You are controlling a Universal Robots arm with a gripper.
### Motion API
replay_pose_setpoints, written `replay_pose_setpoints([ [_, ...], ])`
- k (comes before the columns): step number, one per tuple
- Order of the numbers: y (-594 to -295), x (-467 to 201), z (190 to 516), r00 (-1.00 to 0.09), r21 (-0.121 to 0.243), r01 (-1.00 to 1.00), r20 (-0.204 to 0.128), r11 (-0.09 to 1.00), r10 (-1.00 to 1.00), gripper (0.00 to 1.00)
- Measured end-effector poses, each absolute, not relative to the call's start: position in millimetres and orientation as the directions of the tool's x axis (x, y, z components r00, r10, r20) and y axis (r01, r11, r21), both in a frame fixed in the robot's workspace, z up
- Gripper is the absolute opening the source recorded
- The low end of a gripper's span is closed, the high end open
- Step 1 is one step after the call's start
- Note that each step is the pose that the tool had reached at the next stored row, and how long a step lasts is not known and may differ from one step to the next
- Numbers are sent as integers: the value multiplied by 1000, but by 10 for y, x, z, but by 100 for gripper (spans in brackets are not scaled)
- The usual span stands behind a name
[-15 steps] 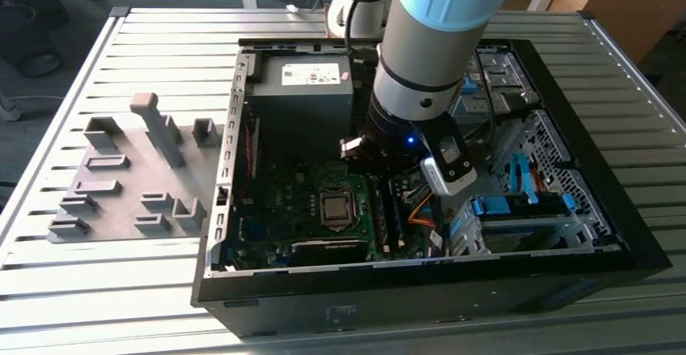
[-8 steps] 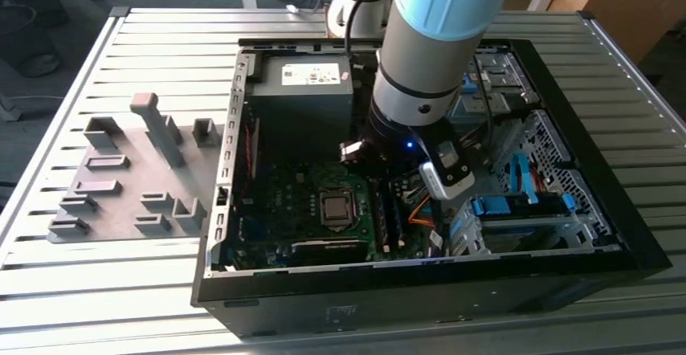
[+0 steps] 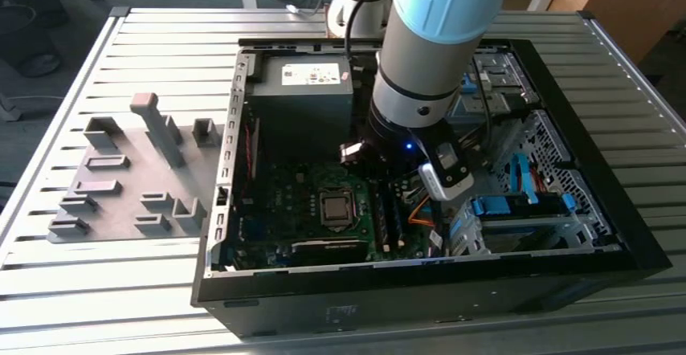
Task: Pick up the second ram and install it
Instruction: 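Press down the second ram until it locks into place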
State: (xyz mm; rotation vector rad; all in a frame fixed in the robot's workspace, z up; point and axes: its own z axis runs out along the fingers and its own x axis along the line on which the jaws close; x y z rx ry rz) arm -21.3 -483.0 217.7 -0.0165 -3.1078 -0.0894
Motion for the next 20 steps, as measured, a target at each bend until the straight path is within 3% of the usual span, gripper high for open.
replay_pose_setpoints([
  [20,-4831,-212,2344,-999,58,12,34,998,10,11],
])
